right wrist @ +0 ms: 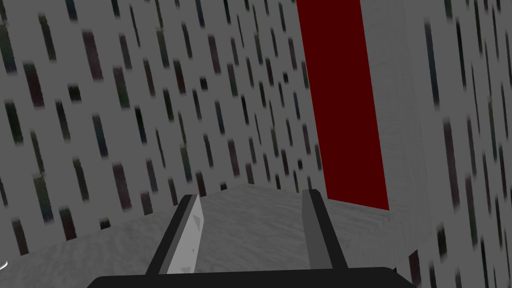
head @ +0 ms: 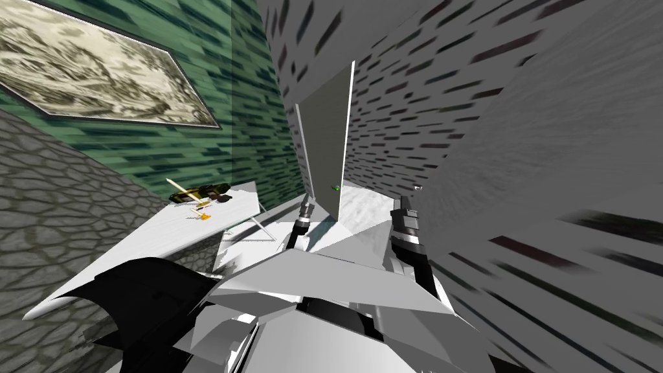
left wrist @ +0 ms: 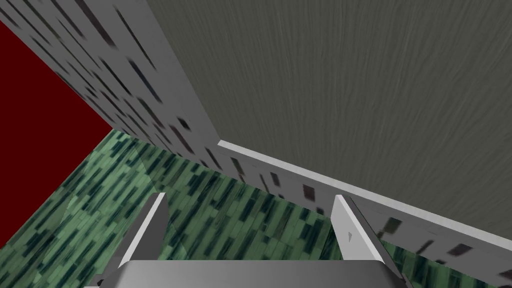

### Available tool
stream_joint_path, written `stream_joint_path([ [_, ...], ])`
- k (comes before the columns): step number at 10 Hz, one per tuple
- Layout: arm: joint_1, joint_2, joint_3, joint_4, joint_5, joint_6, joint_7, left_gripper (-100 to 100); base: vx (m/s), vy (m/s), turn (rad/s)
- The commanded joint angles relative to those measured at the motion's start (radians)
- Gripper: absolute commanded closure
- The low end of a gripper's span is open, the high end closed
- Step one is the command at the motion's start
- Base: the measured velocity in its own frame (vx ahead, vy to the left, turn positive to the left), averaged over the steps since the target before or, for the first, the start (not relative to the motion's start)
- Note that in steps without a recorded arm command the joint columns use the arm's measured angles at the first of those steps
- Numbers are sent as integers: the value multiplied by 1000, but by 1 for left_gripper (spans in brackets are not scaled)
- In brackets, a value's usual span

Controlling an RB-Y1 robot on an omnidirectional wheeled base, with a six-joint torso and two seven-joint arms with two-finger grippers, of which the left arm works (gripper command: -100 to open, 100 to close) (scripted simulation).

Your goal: Push the door open

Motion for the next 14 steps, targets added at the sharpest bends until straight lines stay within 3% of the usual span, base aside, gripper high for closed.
stream_joint_path([
  [1,-24,5,-9,50,-4,-7,6,-100,98,50,-33],
  [3,-37,7,-16,84,-7,-12,9,-100,70,51,-24],
  [14,-180,20,-93,432,-40,-61,41,-100,90,55,-35],
])
